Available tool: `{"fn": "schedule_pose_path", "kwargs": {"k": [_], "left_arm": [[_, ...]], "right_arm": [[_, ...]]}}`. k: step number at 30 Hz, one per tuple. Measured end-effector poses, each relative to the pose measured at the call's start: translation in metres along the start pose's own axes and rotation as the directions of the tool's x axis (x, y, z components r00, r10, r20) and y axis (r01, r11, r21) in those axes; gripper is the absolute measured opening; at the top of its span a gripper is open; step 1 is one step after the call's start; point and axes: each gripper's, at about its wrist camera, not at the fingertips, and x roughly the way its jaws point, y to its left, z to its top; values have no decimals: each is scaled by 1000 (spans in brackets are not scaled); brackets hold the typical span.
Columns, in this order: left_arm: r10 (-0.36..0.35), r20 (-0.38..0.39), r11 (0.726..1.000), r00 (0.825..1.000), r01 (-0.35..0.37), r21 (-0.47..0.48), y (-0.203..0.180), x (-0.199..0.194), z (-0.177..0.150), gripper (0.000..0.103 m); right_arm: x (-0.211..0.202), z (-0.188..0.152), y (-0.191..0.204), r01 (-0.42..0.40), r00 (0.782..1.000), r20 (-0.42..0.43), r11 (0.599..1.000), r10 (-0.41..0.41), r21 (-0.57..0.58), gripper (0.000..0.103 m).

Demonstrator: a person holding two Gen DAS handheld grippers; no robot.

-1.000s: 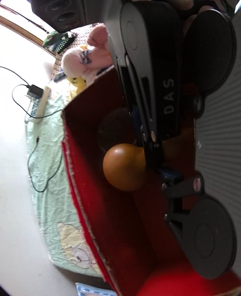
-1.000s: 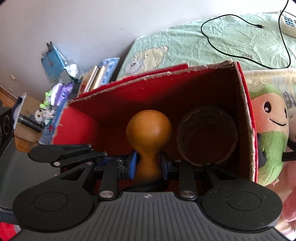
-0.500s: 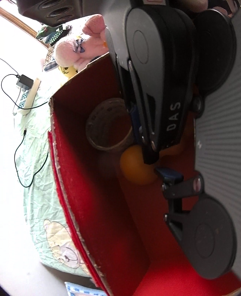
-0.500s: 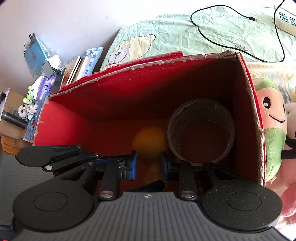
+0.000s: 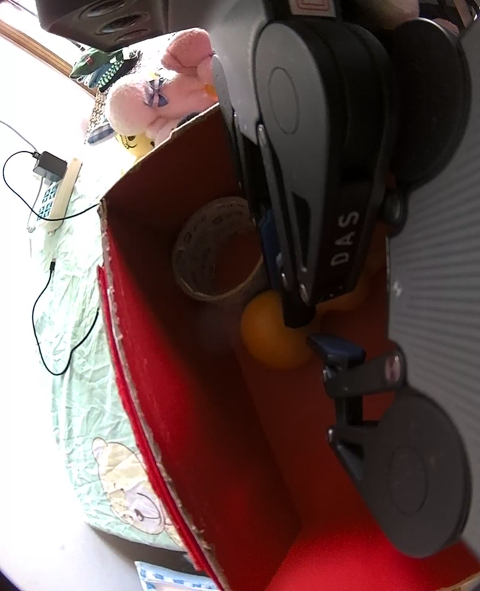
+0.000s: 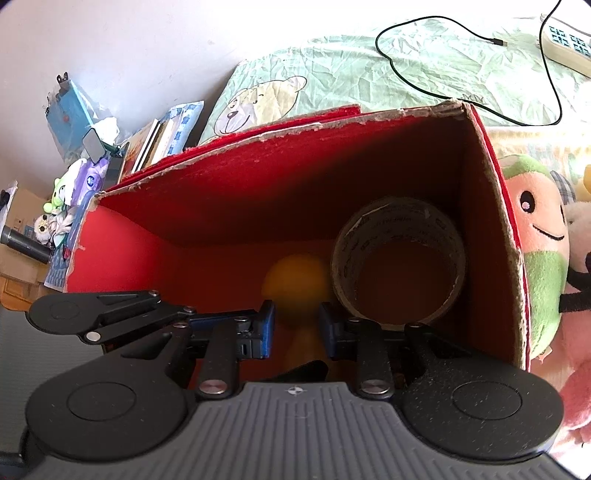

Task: Organize objects
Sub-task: 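Lower the gourd beside the tape roll and open the right gripper, then withdraw the right gripper from the box toward the red-and-white figurine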

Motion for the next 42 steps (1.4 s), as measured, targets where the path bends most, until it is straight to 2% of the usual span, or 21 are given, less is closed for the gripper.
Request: {"fn": "schedule_pose_path", "kwargs": {"k": [28, 34, 38, 42], "left_arm": [[17, 13, 1000, 1000, -17, 11, -4, -1, 2, 52], [31, 53, 999, 998, -32, 19, -6, -7, -1, 57], [31, 73, 1000, 997, -31, -3, -6, -13, -5, 63], [93, 78, 996, 993, -94, 9, -13, -20, -12, 63]], "right_arm": [[0, -5, 2, 27, 998, 61, 1000, -28, 12, 30], [-4, -8, 4, 58, 995, 86, 998, -59, 24, 25], [-13, -12, 8, 67, 990, 127, 998, -68, 18, 27], [-23, -20, 11, 48, 985, 165, 999, -51, 21, 27]]}}
